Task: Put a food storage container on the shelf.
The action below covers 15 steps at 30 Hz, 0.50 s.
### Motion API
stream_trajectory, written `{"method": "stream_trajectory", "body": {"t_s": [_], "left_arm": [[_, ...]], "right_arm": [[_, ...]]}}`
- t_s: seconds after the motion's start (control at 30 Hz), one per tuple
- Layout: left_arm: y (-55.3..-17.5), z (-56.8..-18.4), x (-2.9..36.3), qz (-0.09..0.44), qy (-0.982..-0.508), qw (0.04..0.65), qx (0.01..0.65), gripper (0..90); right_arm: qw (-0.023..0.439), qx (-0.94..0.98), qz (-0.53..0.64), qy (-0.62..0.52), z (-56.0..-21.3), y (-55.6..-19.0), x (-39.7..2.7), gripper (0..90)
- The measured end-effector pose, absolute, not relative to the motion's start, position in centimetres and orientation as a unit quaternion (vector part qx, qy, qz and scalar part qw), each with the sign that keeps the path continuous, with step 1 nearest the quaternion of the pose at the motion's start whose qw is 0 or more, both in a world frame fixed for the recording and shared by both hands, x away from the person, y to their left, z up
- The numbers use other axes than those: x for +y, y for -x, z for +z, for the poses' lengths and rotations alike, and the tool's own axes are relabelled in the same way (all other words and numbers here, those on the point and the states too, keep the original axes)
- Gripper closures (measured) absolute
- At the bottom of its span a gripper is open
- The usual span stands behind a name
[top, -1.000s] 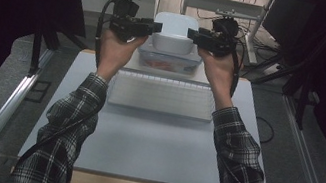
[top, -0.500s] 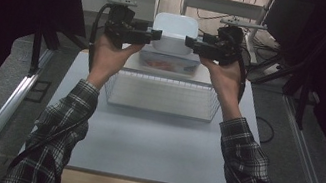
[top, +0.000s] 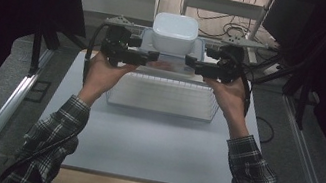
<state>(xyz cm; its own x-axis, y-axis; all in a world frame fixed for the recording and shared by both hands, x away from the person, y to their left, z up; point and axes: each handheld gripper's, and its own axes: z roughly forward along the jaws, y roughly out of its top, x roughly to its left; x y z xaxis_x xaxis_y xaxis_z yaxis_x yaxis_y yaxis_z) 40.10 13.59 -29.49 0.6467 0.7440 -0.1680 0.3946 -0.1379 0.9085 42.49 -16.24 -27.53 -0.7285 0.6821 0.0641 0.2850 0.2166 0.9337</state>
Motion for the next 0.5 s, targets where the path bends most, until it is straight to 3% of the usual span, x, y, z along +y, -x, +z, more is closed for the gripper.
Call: {"method": "stream_trajectory", "body": {"t_s": [0.5], "left_arm": [[-37.3, -32.7, 13.3, 0.152, -0.756, 0.527, 0.357, 8.6]], "right_arm": [[0.175, 0.774, 0.533, -0.295, -30.8, -39.7, -16.6, 8.3]]}}
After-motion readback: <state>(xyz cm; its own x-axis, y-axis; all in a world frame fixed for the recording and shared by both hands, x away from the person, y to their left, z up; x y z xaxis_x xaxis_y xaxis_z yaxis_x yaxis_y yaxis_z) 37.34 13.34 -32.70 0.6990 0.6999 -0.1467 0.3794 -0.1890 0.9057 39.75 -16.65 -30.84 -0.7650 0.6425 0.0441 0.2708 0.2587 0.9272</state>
